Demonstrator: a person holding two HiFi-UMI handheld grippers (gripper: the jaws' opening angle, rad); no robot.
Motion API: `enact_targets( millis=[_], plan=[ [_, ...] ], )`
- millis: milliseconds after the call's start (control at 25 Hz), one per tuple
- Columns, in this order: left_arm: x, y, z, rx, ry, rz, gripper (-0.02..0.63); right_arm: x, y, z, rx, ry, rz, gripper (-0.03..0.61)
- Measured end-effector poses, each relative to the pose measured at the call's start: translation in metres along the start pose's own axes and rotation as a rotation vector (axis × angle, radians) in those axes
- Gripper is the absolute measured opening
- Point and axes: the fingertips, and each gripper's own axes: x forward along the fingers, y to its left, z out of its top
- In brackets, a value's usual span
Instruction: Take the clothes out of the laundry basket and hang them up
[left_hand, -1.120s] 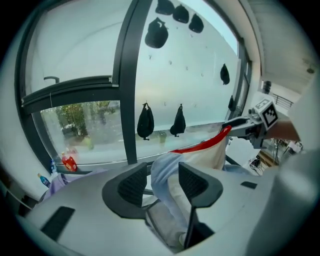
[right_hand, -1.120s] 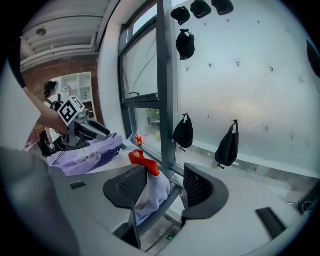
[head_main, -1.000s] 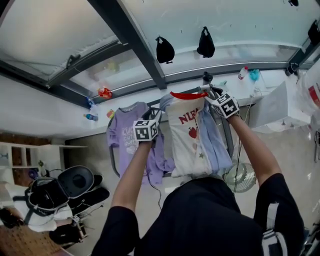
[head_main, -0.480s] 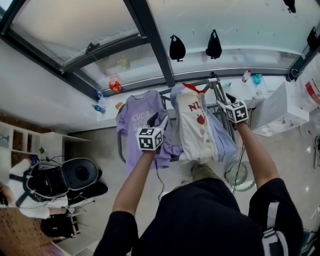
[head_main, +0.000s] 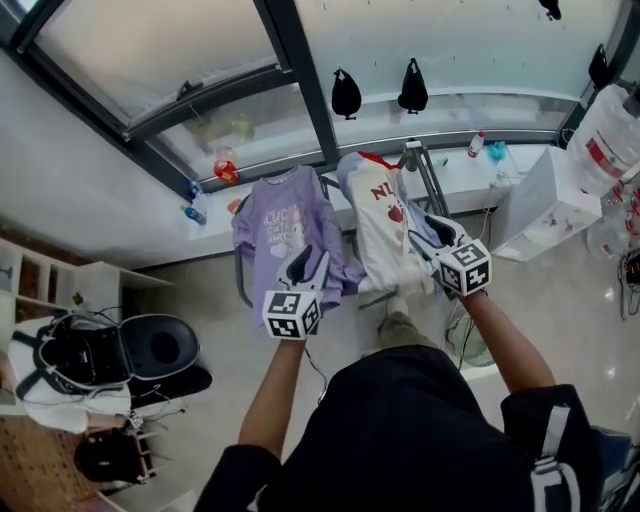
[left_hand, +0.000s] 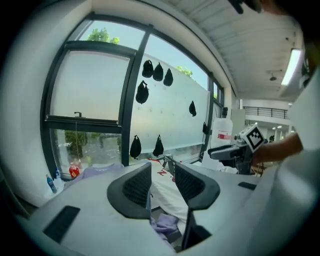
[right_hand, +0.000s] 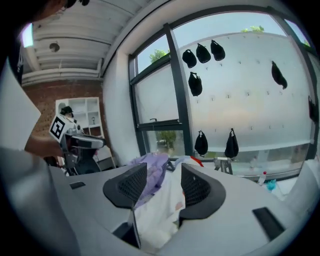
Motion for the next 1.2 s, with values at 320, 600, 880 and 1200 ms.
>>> enact_targets(
  millis=[320, 600, 880, 1200],
  plan=[
    [-0.088, -0.02, -0.029, -0.102, -0.073, 0.068, 0.031, -0.089, 0.066, -0.021, 0.145, -0.099, -0.061, 0.063],
    [-0.113, -0.048, -0.062, -0.093, -0.057, 0.016, 0.023, -0.138, 0.08, -0.045, 0.139, -0.097, -0.199, 0.02],
    [-0.127, -0.045, -0.052, -0.072, -0.121, 0.054, 0.012, -0.154, 0.095, -0.025, 0.09, -0.185, -0.204, -0.002],
    [-0.137, -0.028, -0.043, -0.032, -0.125, 0.083, 0.011, -0.167, 0.095, -0.022, 0.052, -0.191, -0.237, -0.002]
  ],
)
